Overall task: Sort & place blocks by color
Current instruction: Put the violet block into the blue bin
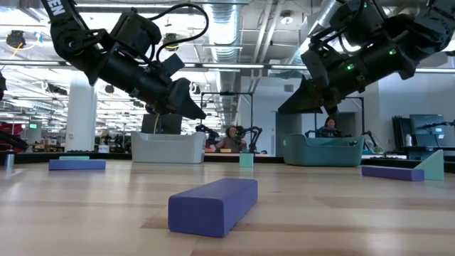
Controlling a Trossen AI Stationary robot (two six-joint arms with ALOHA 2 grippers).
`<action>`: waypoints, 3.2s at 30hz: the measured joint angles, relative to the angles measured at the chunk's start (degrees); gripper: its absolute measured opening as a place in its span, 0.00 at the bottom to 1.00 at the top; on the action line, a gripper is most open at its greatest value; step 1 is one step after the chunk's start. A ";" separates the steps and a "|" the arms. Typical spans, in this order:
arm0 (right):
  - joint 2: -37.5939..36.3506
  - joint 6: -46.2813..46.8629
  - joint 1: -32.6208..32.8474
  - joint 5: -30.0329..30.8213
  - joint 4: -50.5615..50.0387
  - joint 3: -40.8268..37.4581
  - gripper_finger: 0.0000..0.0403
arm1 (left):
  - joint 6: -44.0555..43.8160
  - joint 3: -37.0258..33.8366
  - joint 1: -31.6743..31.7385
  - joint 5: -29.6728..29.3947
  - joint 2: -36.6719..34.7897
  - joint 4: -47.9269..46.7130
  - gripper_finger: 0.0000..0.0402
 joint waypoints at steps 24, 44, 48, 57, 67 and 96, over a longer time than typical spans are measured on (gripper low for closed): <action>0.00 3.12 -7.78 -4.15 -3.01 0.35 0.09 | -2.78 -0.55 0.07 -3.56 0.00 -1.62 0.57; 25.77 -17.45 -14.15 -10.88 -40.22 38.78 0.49 | -2.12 -0.59 -2.45 -2.99 0.00 -3.04 0.57; 29.31 -19.95 -15.00 -14.47 -43.68 42.47 0.55 | -1.74 -0.59 -2.43 -2.98 0.00 -2.72 0.57; 32.03 -19.96 -16.11 -16.34 -44.03 43.41 0.57 | -1.72 -0.57 -2.45 -4.05 0.00 -3.08 0.57; 31.45 -17.91 -14.73 -16.24 -44.60 43.32 0.55 | -1.70 -0.58 -2.45 -4.11 0.00 -3.28 0.57; 1.35 24.33 11.56 -8.17 -64.71 18.17 0.55 | 1.06 -0.55 -2.45 5.69 0.02 -0.53 0.57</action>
